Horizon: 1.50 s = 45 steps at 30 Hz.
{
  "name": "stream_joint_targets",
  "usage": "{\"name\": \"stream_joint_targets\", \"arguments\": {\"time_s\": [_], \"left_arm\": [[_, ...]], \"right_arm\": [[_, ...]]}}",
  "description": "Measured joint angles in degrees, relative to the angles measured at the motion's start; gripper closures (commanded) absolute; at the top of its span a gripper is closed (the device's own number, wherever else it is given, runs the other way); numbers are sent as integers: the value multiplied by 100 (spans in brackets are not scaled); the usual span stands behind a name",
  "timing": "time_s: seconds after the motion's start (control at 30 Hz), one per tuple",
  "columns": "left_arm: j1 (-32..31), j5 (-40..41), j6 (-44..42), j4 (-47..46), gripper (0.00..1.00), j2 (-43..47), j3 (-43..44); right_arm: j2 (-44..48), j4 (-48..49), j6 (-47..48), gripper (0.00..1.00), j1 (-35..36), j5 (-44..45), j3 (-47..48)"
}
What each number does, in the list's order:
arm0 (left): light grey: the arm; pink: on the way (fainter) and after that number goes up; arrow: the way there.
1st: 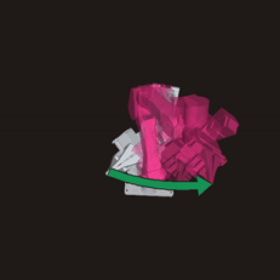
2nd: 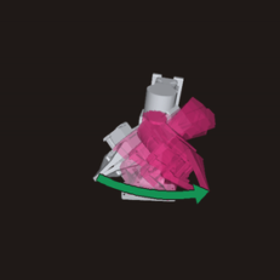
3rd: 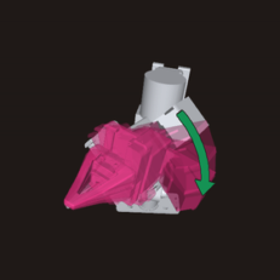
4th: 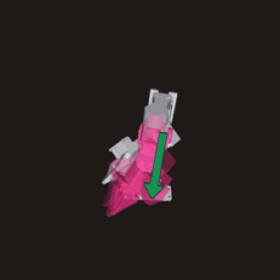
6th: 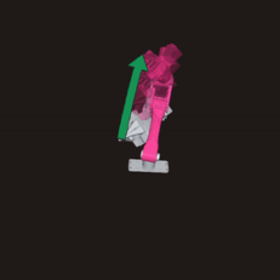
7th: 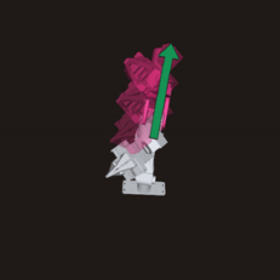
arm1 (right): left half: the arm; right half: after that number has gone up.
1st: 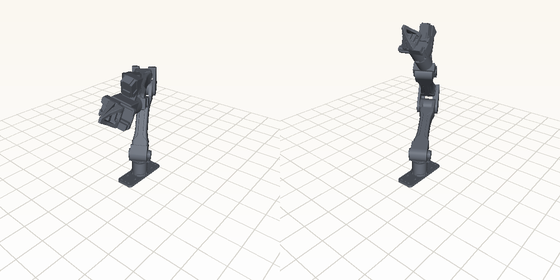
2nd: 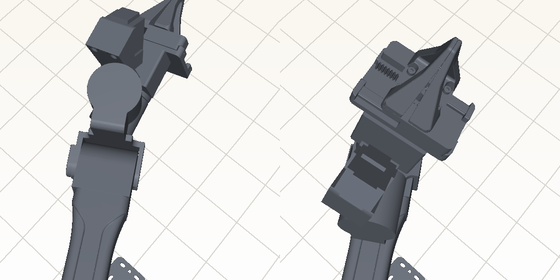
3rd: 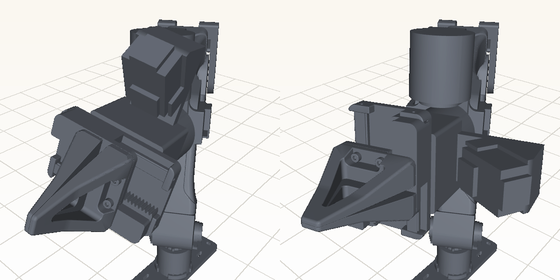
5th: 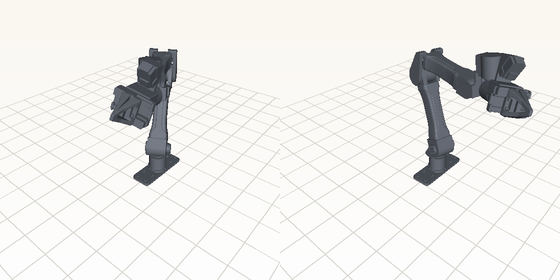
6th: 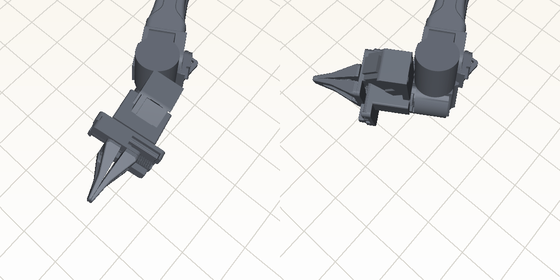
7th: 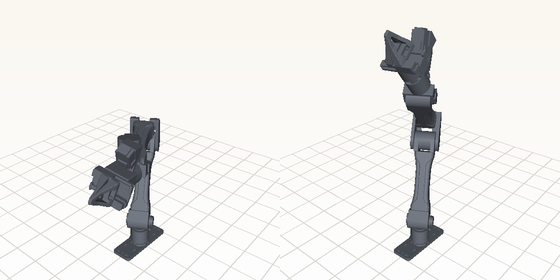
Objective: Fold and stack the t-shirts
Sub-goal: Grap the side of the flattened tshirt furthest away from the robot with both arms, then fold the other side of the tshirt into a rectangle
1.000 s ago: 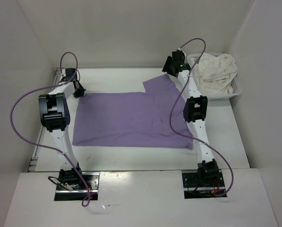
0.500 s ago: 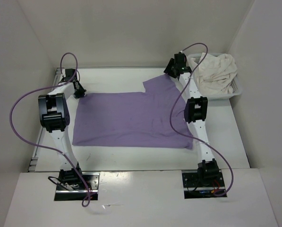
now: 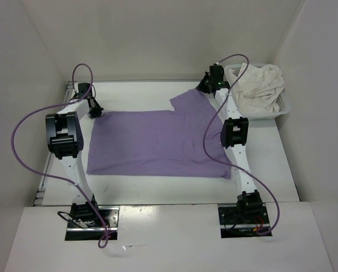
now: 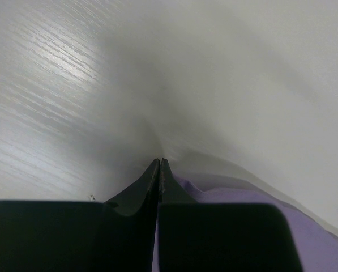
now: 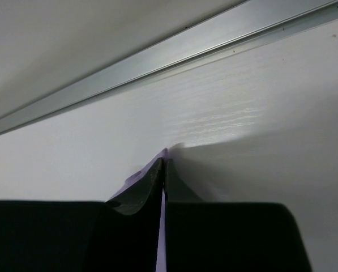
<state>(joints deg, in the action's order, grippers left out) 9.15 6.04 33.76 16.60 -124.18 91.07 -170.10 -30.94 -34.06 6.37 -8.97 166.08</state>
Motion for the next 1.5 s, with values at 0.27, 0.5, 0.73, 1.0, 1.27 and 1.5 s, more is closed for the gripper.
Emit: {"name": "stream_joint_targets", "arguments": {"time_s": [0.27,0.5,0.73,1.0,1.27,1.5], "left_arm": [[-2,4,98,4,100,0,2],[31,33,140,-74,100,258,-133],[74,-72,258,-197,100,1099,-743],[87,-243,245,-201,100,1976,-1331],[304,-363,240,-92,100,3143,-2277],[595,-358,249,105,100,3974,-3154]], "right_arm": [[151,-122,20,100,-87,-315,63],[1239,-765,275,100,-114,-446,-472],[3886,-527,468,100,-114,-546,-3766],[5650,-251,535,100,-114,-529,-6317],[7451,-260,610,100,-114,-356,-8349],[8883,-573,673,99,-114,-120,-9606]]}}
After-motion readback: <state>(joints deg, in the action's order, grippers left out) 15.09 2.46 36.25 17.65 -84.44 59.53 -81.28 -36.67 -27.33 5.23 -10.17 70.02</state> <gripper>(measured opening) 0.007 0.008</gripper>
